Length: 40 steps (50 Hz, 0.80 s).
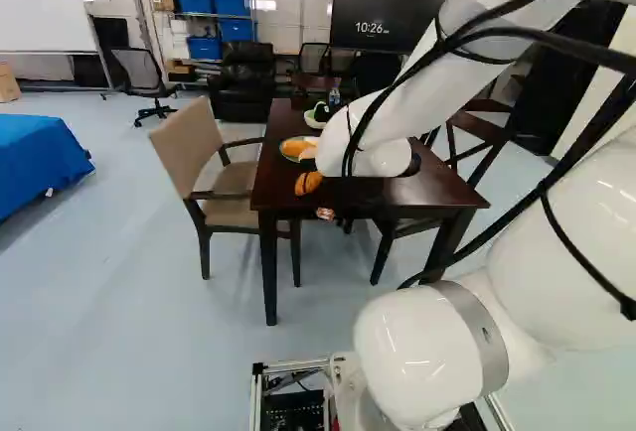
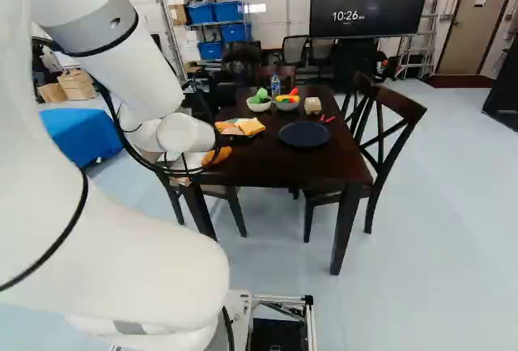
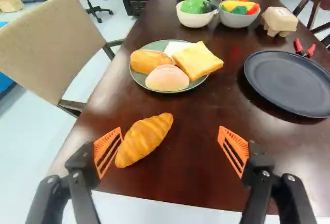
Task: Move the croissant to the empty plate
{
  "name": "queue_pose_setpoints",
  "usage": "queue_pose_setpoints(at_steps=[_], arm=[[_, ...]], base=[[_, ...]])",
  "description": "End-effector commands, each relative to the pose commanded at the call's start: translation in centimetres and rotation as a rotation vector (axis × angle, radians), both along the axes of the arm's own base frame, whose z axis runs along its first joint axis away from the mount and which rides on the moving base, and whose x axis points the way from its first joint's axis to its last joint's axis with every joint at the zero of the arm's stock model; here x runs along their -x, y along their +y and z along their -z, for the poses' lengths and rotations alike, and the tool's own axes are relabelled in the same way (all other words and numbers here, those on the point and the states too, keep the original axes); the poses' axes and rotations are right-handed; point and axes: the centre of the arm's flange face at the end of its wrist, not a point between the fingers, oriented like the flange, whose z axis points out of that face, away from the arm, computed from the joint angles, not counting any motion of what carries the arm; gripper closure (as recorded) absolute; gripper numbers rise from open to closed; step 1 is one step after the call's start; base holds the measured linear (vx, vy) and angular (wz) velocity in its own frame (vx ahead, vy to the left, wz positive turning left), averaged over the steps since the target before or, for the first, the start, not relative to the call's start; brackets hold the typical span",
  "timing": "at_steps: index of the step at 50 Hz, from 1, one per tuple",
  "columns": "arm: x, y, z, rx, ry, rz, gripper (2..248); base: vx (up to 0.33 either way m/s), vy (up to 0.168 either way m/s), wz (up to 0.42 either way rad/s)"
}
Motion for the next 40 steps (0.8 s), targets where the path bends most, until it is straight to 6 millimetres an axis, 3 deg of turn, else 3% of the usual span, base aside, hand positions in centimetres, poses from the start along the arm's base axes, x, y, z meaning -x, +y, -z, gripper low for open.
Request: queue_pose_setpoints(at_steps=[40], arm=[[-2.1, 2.4, -2.7, -0.050, 0.188, 0.001, 3]], base=[[0.000, 0.000, 0.000]])
